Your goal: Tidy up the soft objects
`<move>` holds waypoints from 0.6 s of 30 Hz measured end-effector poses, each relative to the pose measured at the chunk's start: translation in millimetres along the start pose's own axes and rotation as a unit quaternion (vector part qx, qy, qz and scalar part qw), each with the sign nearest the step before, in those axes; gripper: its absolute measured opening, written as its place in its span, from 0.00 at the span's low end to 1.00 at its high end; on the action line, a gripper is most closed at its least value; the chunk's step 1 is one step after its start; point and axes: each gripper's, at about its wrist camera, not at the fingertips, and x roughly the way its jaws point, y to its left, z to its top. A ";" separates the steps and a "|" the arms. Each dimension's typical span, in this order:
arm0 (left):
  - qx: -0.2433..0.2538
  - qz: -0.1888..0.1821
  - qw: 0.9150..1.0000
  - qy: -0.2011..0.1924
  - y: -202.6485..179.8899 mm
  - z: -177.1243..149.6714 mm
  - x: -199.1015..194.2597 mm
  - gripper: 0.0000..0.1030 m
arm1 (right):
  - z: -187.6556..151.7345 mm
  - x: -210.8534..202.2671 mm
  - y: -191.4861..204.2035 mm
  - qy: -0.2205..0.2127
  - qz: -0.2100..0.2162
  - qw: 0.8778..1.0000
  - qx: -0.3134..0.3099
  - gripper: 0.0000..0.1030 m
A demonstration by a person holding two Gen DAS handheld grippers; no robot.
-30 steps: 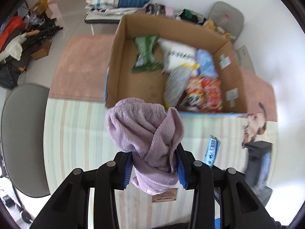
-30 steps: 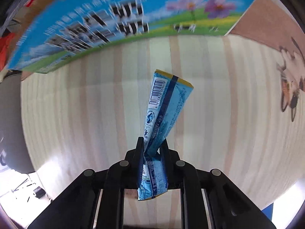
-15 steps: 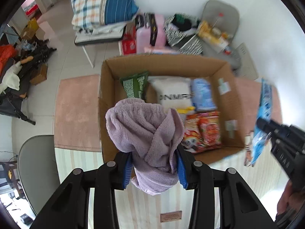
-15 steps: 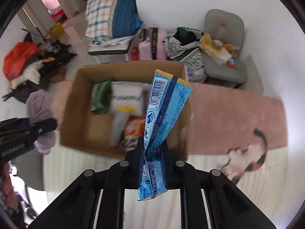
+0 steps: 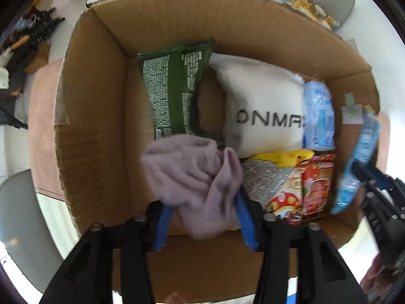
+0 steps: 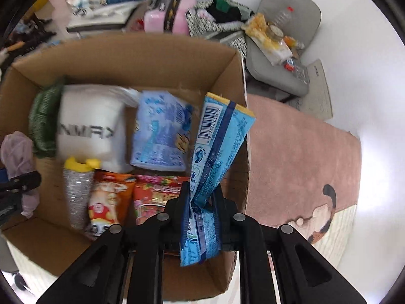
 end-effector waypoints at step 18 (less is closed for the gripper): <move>0.001 -0.003 0.996 -0.092 7.2 -55.9 -52.8 0.99 | -38.5 -35.0 -4.8 -0.029 0.112 0.992 0.041 1.00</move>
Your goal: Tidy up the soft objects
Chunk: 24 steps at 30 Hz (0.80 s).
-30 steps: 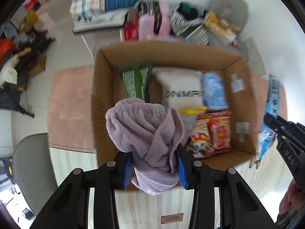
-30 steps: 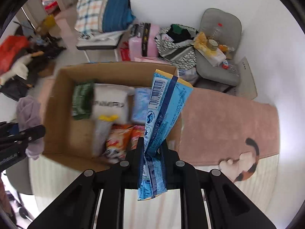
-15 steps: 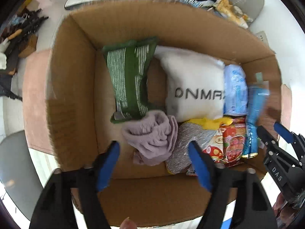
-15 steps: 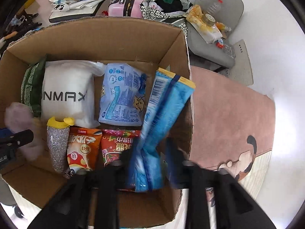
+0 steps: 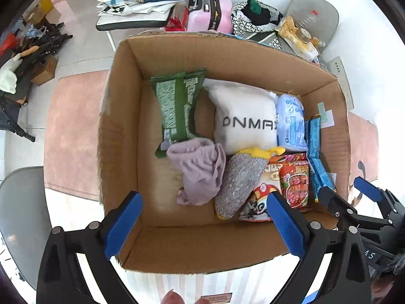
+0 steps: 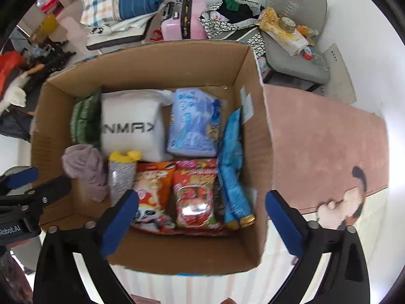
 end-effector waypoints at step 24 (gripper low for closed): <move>0.012 0.029 0.993 -0.113 -21.8 -58.7 -90.2 0.99 | -62.8 -77.9 -1.8 -0.062 0.018 0.998 0.007 1.00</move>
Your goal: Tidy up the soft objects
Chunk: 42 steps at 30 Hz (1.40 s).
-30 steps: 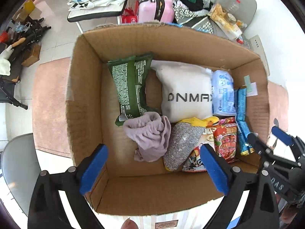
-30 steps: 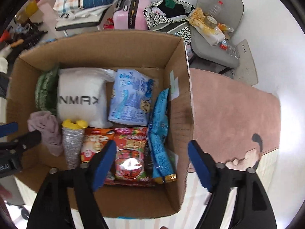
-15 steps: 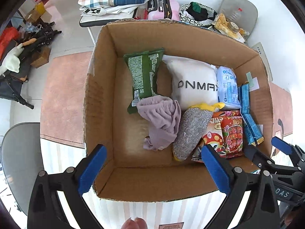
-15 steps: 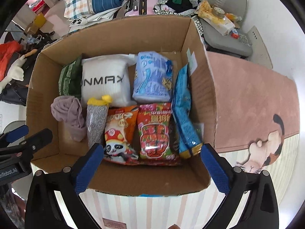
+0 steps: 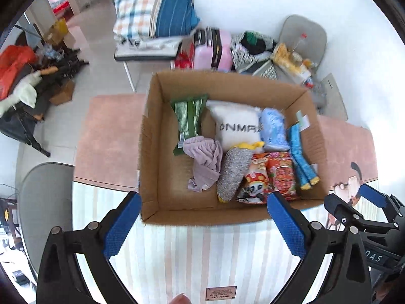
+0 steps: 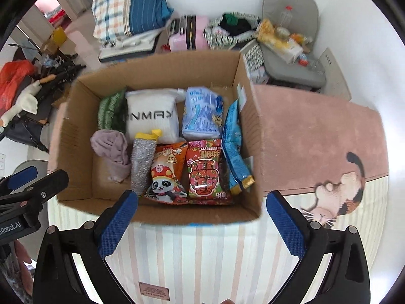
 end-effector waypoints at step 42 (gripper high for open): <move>0.020 0.021 0.984 -0.178 -45.8 -143.1 -257.2 0.99 | -182.0 -330.0 -23.5 -0.214 -0.008 0.977 -0.004 1.00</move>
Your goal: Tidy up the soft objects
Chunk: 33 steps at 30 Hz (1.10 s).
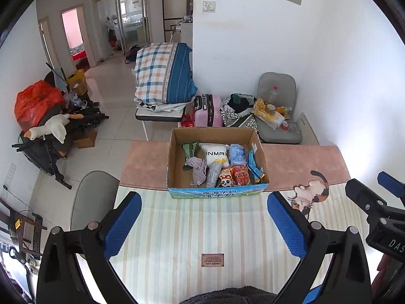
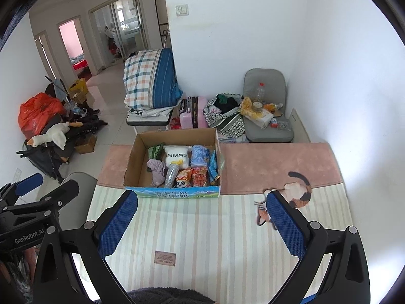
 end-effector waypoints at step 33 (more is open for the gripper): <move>0.007 0.002 1.000 -0.024 -5.9 8.7 -13.8 0.99 | 17.1 -20.6 3.0 -0.035 -0.025 0.999 -0.006 1.00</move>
